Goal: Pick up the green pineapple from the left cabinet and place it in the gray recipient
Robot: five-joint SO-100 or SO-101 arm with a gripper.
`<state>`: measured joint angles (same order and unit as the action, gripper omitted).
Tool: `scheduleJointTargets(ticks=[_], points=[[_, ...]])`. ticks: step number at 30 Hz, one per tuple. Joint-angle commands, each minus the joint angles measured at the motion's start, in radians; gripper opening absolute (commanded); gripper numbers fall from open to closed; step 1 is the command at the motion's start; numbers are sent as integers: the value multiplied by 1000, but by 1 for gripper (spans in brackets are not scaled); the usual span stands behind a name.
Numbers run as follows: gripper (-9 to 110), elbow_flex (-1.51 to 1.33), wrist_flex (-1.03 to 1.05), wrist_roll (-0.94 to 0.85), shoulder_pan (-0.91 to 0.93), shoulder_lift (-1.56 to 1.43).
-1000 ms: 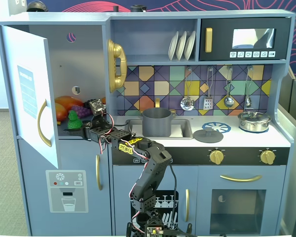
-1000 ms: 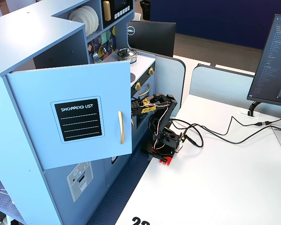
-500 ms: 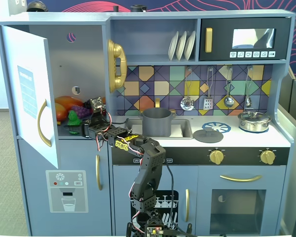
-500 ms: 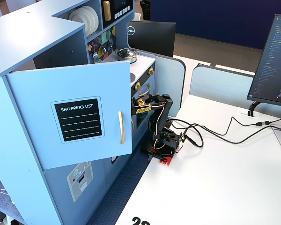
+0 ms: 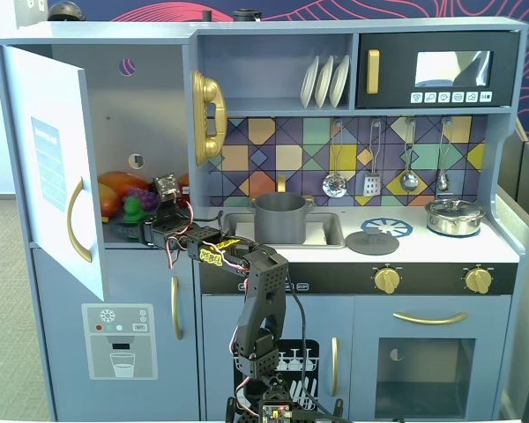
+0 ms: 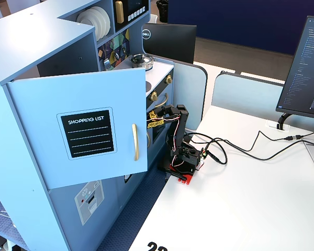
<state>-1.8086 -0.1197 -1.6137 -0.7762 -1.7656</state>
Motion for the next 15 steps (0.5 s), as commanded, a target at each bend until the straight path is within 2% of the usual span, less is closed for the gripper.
scheduleJointTargets(ticks=[1,6,11,15], points=[[0,81,-5,-66,-28,-3],[0,54,-26,-67,-46,-74],[0,-15,57,-110,-107,-345],[0,-133,132,-152,-225,-572]])
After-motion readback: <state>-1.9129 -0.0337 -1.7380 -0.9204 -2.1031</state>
